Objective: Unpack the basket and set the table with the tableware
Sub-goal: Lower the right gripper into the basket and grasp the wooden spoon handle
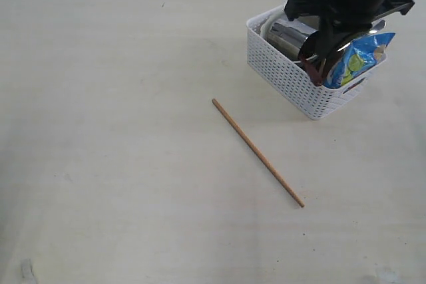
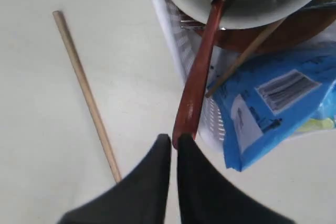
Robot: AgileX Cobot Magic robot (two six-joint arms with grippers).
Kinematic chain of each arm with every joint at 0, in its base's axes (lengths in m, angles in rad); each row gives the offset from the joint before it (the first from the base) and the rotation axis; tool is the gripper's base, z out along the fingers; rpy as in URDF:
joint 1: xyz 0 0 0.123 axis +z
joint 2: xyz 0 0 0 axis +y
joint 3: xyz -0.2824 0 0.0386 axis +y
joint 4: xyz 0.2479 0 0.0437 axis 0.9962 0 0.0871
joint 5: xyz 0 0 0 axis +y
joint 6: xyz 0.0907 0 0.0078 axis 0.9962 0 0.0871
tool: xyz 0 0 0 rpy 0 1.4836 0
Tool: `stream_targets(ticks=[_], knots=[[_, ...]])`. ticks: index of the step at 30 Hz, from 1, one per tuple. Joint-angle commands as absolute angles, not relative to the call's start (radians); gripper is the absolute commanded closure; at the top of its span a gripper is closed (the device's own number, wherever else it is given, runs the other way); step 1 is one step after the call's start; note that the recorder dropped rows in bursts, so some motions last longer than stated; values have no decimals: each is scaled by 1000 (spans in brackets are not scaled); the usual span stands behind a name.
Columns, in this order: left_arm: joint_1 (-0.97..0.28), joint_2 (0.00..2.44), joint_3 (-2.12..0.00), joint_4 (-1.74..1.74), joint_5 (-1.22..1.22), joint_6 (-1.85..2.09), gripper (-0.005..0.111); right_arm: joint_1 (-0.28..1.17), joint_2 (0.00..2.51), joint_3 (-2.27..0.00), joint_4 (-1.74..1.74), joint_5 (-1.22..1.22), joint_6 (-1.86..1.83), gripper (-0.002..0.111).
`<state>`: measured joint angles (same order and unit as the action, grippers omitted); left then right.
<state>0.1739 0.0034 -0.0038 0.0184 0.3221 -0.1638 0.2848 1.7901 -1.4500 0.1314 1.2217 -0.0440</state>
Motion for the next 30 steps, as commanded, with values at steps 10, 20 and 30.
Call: stream_targets(ticks=[10, 20, 30], knots=[[177, 0, 0, 23, 319, -163, 107, 284, 1863, -1448, 124, 1193, -53, 65], [177, 0, 0, 23, 319, -163, 107, 284, 1896, -1448, 124, 1183, -53, 65], [177, 0, 0, 23, 319, -163, 107, 284, 1945, -1448, 126, 1183, -50, 65]])
